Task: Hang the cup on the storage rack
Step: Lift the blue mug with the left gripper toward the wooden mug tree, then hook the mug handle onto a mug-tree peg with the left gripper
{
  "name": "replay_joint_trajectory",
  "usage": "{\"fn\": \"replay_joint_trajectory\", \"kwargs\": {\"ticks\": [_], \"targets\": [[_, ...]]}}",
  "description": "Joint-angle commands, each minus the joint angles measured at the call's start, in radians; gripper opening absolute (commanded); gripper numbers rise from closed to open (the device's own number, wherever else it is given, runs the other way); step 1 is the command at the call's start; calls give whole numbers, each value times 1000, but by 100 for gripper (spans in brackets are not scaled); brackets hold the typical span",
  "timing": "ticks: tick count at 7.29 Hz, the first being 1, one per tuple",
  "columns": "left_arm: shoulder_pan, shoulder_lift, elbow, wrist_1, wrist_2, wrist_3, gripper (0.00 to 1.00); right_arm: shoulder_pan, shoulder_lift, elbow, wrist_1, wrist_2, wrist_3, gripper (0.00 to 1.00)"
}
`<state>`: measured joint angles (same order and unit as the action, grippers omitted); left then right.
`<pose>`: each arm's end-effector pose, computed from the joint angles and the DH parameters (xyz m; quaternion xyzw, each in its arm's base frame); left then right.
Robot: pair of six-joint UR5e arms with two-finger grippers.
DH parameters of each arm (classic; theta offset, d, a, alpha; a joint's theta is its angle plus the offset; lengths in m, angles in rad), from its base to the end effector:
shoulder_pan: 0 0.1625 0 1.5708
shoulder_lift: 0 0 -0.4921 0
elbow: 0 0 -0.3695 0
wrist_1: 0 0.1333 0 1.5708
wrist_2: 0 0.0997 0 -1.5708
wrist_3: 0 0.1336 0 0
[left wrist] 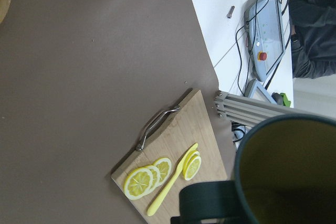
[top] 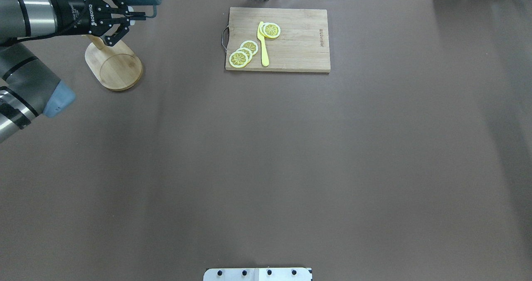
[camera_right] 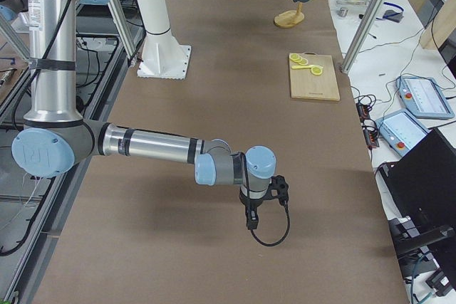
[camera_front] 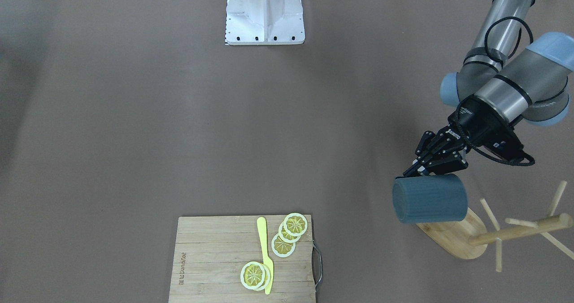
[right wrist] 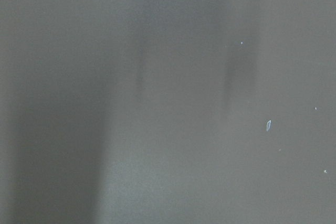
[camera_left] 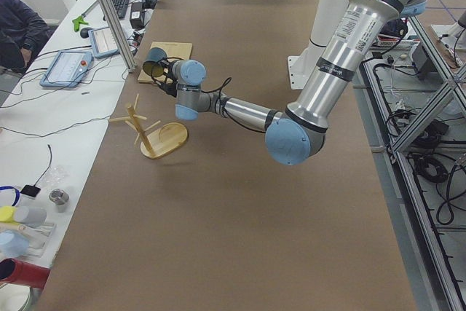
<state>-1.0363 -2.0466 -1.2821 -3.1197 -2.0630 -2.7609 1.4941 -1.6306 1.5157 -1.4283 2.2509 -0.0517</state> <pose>0.2902 -0.6280 0.4135 -0.2139 0.7258 -0.4803 0.4437 0.0154 -0.4427 0.7972 0.0088 -0.3336 -0.0651 0.9404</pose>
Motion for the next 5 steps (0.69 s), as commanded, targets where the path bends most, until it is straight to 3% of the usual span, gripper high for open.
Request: {"fn": "replay_joint_trajectory", "kwargs": {"ticks": [1, 3, 5], "targets": [[-48, 0, 67, -129, 36, -280, 0, 0, 0, 1, 0, -1, 0, 100], [-54, -4, 137, -221, 110, -399, 0, 0, -2, 6, 0, -1, 1, 100], [-51, -26, 223, -276, 138, -401, 0, 0, -2, 11, 0, -1, 1, 100]]}}
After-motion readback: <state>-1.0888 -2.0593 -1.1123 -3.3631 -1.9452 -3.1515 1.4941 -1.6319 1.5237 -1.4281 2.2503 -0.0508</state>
